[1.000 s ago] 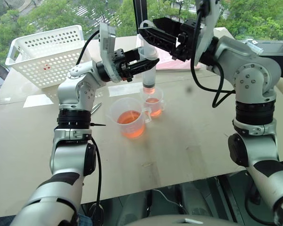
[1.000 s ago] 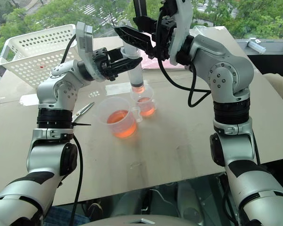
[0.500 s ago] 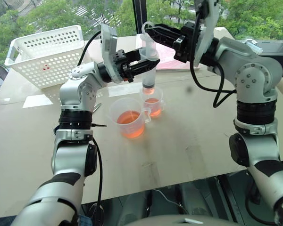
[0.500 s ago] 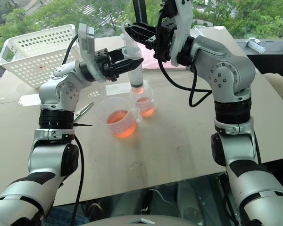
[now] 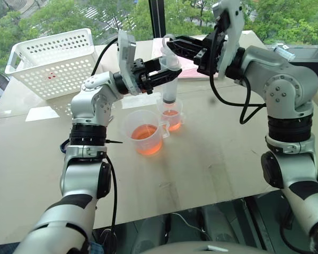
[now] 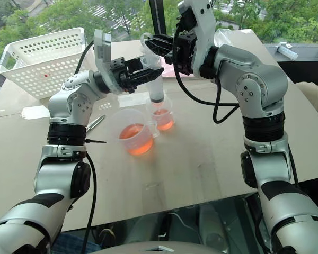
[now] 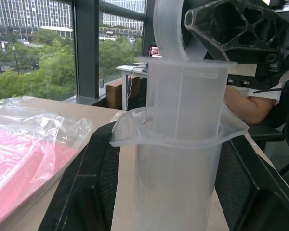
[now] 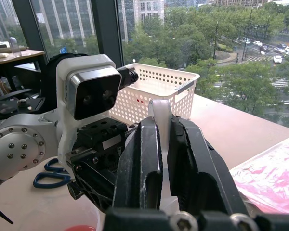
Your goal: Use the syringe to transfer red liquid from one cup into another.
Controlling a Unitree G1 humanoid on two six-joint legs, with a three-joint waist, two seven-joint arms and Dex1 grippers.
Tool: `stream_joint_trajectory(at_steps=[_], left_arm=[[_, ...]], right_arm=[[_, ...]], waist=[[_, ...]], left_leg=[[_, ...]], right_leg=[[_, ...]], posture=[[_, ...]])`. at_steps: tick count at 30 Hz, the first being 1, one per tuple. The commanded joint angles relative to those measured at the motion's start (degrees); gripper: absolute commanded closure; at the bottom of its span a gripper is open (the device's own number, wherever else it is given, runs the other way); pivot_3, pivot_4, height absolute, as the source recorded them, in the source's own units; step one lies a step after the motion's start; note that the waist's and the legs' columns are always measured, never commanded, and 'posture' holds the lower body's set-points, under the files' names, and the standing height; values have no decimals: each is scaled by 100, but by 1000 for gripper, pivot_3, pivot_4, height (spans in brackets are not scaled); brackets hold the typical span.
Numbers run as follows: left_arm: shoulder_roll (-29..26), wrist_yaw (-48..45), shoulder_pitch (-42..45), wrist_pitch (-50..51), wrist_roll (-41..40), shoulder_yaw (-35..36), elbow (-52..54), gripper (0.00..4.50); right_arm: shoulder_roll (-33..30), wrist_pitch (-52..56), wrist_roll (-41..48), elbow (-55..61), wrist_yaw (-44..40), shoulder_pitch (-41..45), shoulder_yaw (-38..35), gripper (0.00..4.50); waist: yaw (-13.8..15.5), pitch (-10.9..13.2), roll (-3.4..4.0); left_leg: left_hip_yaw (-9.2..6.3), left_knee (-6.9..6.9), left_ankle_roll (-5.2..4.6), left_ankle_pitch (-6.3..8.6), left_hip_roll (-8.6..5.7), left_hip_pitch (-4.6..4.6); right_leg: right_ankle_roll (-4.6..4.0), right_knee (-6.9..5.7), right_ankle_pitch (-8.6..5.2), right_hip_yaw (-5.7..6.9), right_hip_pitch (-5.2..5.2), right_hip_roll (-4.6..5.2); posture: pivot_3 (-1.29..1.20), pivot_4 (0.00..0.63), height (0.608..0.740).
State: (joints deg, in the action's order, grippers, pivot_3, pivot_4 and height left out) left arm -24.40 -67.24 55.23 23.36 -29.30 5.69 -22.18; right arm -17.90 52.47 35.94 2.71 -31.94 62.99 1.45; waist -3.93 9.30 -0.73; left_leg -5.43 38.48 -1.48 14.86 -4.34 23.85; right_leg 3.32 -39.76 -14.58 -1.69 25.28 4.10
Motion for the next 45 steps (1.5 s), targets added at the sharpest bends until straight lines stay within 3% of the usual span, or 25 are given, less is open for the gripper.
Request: stream_joint_trajectory(at_steps=[1, 10, 16, 17, 21, 22, 36, 45], left_arm=[[-2, 31, 290, -218, -252, 309, 183, 2340], [0, 37, 287, -245, -240, 306, 176, 2340], [-37, 1, 256, -305, -179, 282, 140, 2340], [-36, 6, 260, -313, -178, 287, 128, 2340], [-39, 4, 272, -386, -154, 288, 82, 2340], [-39, 4, 278, -393, -153, 289, 72, 2340], [-78, 198, 498, -187, -305, 485, 67, 2340], [-1114, 947, 1418, 593, -469, 1096, -96, 2340]], right_arm=[[-111, 292, -179, 28, -60, -174, 337, 4478], [-119, 350, -278, 60, -92, -237, 399, 4478], [177, -148, -151, -168, -41, 17, -114, 4478], [207, -187, -113, -199, -53, 48, -188, 3661], [430, -384, 149, -237, 28, 161, -619, 1821], [446, -412, 209, -229, 2, 179, -698, 1557], [345, -345, 1555, 163, -251, 138, -1597, 1557], [-489, -237, 1715, 164, -110, -354, -1997, 1557]], waist=[[-3, 0, 0], [0, 0, 0], [-5, 0, 0], [-2, 0, 0], [6, 0, 0], [5, 0, 0], [3, 0, 0], [-11, 0, 0]], left_leg=[[0, 0, 0, 0, 0, 0], [0, 0, 0, 0, 0, 0], [0, -1, 0, 0, 0, 0], [0, 0, 0, 0, 1, 0], [0, 0, 0, 0, 0, 0], [0, 0, 0, 0, 0, 0], [-1, -1, 0, 0, 0, 0], [0, -5, 0, 0, 1, 0]], right_leg=[[0, 0, 0, 0, 0, 0], [0, 0, 0, 0, 0, 0], [0, 0, 0, -1, 0, -1], [0, 0, 0, -1, 0, -1], [0, 1, 0, 0, 0, 1], [0, 1, 0, 0, 0, 1], [0, 1, 0, 1, 0, 1], [0, 0, 0, -1, 1, -1]], posture=[[0, 150, 740], [0, 150, 740], [0, 150, 740], [0, 150, 740], [0, 150, 740], [0, 150, 740], [0, 150, 740], [0, 150, 740]])
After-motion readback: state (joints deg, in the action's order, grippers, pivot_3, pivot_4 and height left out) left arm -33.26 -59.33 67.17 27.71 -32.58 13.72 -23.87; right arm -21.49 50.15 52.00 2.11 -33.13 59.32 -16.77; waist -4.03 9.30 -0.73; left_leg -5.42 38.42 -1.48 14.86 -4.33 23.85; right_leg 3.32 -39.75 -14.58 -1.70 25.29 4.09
